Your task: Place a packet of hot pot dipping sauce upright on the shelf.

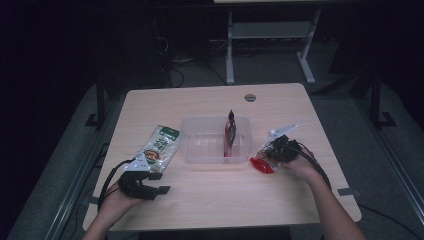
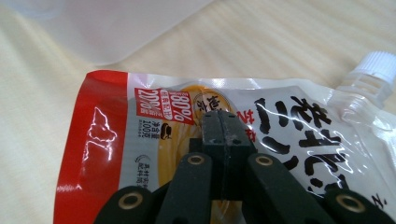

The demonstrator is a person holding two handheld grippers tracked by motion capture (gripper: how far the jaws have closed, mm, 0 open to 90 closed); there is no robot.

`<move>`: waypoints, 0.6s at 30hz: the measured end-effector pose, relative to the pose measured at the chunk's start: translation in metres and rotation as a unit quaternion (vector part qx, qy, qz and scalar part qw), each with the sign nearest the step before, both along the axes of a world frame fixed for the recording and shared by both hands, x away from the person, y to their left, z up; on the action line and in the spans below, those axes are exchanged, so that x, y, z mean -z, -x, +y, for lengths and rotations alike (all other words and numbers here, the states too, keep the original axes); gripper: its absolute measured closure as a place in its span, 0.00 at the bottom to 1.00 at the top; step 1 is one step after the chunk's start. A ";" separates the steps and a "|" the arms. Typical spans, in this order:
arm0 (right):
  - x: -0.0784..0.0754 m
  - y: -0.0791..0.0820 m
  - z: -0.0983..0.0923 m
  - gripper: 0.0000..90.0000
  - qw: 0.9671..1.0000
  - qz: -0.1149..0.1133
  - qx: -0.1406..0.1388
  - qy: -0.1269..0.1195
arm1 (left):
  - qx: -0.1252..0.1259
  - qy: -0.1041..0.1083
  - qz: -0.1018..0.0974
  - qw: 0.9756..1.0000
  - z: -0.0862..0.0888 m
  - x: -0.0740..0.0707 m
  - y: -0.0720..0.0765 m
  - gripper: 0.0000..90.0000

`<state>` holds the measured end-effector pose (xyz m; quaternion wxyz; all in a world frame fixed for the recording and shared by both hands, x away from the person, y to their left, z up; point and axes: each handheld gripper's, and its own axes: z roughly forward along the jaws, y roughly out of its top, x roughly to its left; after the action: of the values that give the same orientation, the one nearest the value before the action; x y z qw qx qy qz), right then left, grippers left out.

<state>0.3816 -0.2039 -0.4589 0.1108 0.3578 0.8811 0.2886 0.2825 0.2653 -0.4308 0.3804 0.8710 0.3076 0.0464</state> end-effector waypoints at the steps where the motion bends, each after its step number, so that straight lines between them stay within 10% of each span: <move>1: 0.000 0.003 -0.001 1.00 1.000 0.004 0.000 -0.005 | 0.001 0.001 0.002 1.000 -0.001 0.000 0.000 0.42; 18: -0.004 0.052 0.016 1.00 0.999 0.024 -0.047 -0.003 | 0.006 -0.001 -0.001 1.000 -0.004 -0.002 0.003 0.42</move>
<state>0.3294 -0.1875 -0.4544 0.0750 0.3227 0.8986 0.2877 0.2799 0.2612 -0.4289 0.3805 0.8731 0.3014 0.0453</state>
